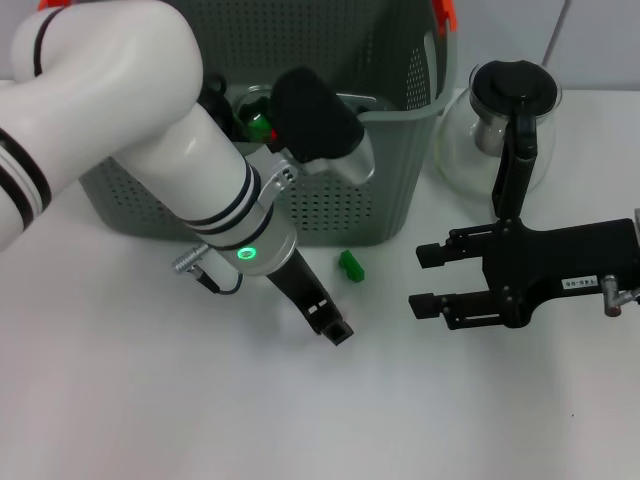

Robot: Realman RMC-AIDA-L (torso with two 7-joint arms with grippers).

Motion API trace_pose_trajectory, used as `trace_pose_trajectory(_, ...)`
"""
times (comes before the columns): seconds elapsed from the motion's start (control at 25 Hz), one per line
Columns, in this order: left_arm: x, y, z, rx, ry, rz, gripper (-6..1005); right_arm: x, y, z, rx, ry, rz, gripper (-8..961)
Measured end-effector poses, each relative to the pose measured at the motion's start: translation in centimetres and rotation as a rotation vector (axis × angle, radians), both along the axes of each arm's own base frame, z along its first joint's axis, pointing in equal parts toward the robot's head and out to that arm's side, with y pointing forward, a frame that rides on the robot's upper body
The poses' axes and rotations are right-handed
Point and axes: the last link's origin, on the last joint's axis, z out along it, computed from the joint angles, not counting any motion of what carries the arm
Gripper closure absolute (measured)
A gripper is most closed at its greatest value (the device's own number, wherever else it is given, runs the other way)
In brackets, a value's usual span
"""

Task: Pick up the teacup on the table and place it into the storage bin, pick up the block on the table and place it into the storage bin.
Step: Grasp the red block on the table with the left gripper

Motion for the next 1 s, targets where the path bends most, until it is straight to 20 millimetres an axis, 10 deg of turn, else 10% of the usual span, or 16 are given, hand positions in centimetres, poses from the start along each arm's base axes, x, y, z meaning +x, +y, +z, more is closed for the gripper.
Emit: trace_pose_trajectory(1.0, -0.82, 0.22, -0.53, 0.033, 0.003, 0.104, 431, -0.04, -0.05, -0.10, -0.002, 0.002, 0.000, 276)
